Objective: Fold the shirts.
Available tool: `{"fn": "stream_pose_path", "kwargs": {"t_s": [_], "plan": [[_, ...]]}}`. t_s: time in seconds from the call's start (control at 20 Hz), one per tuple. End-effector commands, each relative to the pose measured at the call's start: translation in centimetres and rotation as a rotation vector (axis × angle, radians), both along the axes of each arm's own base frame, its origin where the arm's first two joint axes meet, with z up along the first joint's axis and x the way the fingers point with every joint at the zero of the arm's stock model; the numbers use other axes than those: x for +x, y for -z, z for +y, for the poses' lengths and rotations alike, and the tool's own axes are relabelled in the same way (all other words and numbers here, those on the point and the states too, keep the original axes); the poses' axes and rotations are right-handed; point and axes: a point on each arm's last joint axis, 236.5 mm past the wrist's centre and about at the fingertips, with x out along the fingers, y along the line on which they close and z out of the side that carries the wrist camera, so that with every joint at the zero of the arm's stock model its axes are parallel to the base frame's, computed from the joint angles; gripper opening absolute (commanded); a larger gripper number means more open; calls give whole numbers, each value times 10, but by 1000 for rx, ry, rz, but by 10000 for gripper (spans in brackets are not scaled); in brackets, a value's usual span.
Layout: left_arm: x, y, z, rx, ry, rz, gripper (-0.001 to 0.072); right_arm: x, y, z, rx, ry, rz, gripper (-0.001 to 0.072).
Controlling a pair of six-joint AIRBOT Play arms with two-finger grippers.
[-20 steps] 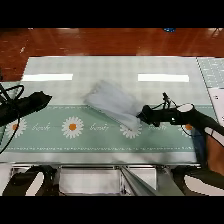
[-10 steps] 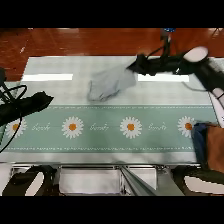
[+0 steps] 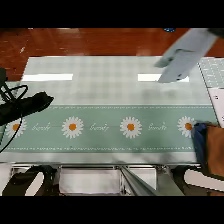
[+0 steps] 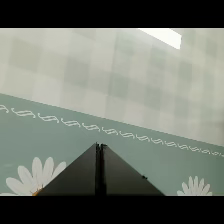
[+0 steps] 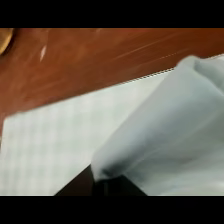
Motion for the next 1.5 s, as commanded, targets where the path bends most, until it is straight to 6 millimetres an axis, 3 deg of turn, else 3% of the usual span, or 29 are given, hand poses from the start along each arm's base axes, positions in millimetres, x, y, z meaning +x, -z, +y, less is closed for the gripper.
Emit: {"fn": "stream_pose_path", "kwargs": {"t_s": [0.0, 0.15, 0.35, 0.45, 0.6, 0.7, 0.95, 1.0, 1.05, 1.15, 1.25, 1.3, 1.35, 1.4, 1.45], "plan": [[3, -4, -2, -25, -12, -13, 29, -62, 3, -93, -17, 199, 132, 18], [7, -9, -3, -46, -24, -31, 29, -131, 29, -143, -116, 311, 329, 17], [11, -11, 0, -41, -34, -50, 29, -199, 38, -169, -148, 428, 458, 17], [11, -11, 0, -41, -35, -52, 29, -251, 55, -193, -203, 586, 579, 18], [12, -12, 0, -40, -38, -56, 29, -339, 96, -205, -196, 816, 811, 18], [13, -13, 2, -39, -44, -64, 29, -391, 124, -200, -152, 954, 965, 18], [17, -12, 3, -8, -25, -81, 29, -428, 172, -184, -75, 950, 1172, 21], [18, -11, 4, -5, -27, -83, 29, -437, 178, -182, -78, 954, 1220, 169], [22, -11, 6, -3, -35, -88, 29, -442, 183, -180, -73, 947, 1249, 423], [32, -11, 13, 2, -67, -112, 29, -439, 186, -187, -84, 977, 1225, 414], [43, -11, 20, 10, -99, -134, 29, -417, 187, -206, -104, 1021, 1096, 406], [46, -10, 20, 12, -97, -131, 29, -393, 184, -220, -100, 1042, 980, 329], [49, -11, 20, 12, -95, -131, 29, -355, 175, -234, -68, 1044, 805, 143], [53, -17, 19, 23, -83, -145, 29, -306, 157, -242, -36, 993, 596, 20], [61, -30, 19, 43, -65, -177, 29, -247, 125, -247, -16, 920, 353, 18]]}}
